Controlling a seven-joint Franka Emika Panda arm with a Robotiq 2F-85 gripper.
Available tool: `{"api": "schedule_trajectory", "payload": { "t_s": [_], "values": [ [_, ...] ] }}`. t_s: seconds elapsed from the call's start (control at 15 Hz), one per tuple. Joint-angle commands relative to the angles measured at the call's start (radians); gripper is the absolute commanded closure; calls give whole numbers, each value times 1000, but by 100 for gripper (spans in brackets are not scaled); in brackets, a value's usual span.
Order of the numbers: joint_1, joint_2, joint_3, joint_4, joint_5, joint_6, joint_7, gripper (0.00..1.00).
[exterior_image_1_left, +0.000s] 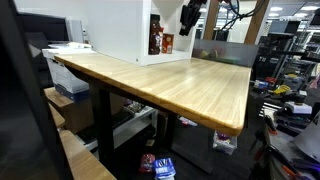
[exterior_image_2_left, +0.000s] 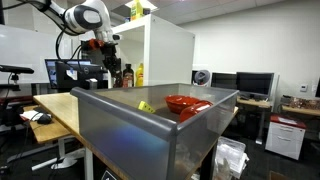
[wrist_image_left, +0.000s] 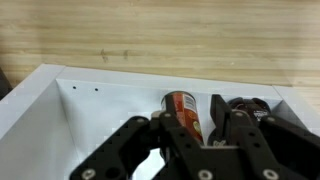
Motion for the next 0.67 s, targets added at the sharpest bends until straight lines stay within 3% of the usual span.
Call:
{"api": "schedule_trajectory", "payload": {
  "t_s": [0.0,0.2,0.6],
  "values": [
    [-16,-7,14,-61,35,146,-47,87],
    [-9,-1,11,-95,51,232,-76,99],
    [4,16,10,-135,116,356,-152,100]
  ]
}}
